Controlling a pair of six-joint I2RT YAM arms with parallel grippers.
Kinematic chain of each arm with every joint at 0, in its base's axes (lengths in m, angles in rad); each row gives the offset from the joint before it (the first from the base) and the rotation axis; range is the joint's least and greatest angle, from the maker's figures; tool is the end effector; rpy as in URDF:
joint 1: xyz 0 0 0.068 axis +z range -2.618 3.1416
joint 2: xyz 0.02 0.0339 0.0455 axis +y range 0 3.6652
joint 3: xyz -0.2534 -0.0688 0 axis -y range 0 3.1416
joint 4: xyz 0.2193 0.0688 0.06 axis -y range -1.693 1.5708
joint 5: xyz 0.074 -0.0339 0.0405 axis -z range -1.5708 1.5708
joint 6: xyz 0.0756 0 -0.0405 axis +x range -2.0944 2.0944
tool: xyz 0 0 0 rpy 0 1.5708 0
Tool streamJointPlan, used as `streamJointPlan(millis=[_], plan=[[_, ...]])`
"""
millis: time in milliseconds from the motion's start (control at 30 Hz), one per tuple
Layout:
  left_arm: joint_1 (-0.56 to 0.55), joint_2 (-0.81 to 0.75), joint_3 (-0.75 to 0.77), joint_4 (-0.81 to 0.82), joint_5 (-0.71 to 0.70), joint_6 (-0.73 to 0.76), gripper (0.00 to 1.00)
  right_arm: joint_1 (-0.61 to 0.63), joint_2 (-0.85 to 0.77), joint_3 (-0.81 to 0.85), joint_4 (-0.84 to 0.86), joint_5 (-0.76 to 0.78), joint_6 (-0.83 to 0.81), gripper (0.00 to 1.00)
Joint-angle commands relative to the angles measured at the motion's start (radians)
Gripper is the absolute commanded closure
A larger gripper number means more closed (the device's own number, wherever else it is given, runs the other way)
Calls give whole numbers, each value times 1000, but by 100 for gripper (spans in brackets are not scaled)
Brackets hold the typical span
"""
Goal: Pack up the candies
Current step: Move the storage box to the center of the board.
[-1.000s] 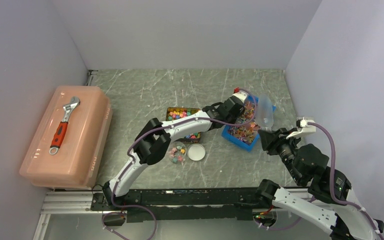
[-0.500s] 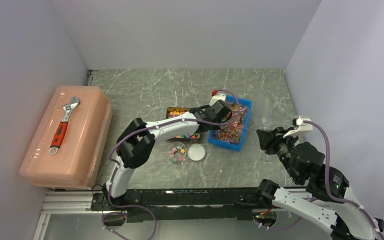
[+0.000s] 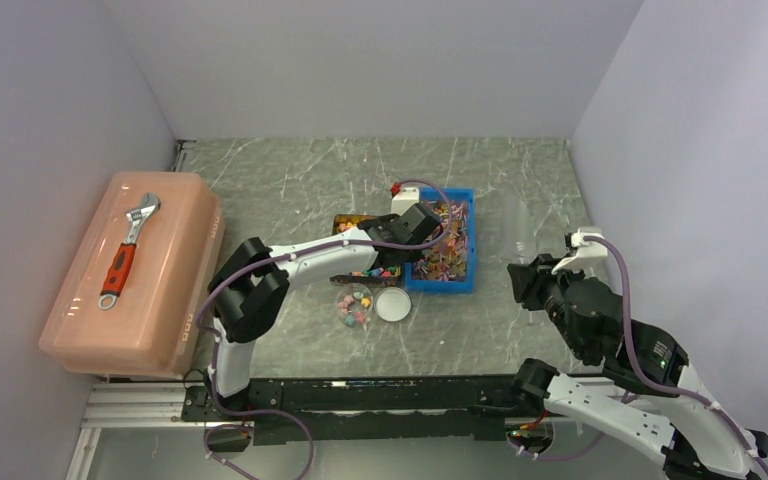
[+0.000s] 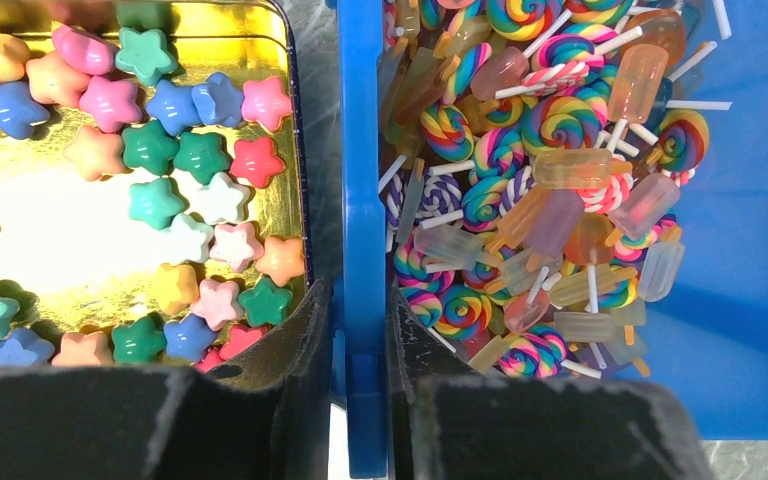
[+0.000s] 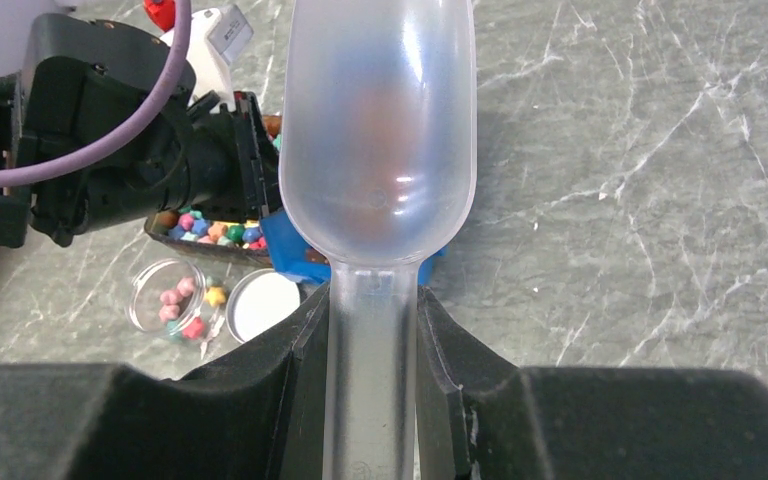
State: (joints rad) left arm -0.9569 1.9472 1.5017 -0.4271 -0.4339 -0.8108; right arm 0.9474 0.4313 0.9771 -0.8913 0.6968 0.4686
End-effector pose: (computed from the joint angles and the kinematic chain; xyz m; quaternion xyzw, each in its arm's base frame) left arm 0.2729 -0.3320 0.1996 -0.0065 0.9206 -0.1300 0.3682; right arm 0.0804 0.0287 0.3399 0.0084 0.7936 0.1393 0.5922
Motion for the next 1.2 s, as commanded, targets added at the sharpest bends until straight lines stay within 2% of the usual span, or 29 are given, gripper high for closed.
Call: streamJointPlan(millis=[0, 100, 267, 400, 733, 1167], plan=[[-4, -23, 47, 103, 128, -110, 100, -1, 26, 40, -8, -9, 14, 100], [-11, -16, 61, 107, 143, -109, 100, -1, 49, 53, -38, -19, 23, 100], [-17, -27, 51, 129, 168, -96, 74, -1, 64, 61, -62, -70, 35, 100], [-17, -47, 26, 151, 189, -92, 63, -1, 77, 82, -92, -87, 50, 100], [-19, -132, -11, 127, 209, -55, 47, -1, 171, 146, -168, -158, 64, 100], [-19, -383, -110, -79, 161, 86, 33, -1, 315, 183, -275, -246, 111, 100]])
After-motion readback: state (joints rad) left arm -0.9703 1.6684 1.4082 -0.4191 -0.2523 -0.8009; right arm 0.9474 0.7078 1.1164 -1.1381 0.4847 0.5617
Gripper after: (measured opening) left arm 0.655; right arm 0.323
